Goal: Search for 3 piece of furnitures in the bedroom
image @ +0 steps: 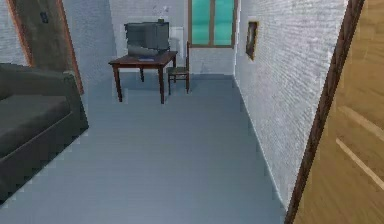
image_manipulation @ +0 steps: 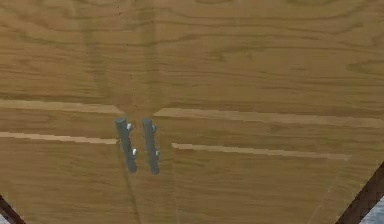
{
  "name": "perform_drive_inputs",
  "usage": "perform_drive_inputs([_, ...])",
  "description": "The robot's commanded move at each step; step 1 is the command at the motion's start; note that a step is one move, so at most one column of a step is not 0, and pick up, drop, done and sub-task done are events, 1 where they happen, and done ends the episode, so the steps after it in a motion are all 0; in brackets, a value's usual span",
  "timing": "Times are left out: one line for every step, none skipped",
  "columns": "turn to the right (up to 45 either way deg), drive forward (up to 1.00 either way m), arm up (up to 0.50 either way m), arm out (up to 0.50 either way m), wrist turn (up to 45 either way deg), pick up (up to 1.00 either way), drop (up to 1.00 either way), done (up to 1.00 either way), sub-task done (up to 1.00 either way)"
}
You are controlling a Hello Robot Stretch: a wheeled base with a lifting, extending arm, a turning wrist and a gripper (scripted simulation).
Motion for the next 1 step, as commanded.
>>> perform_drive_inputs([-45.0,0.0,0.0,0.0,0.0,0.0,0.0,0.0,0.0])
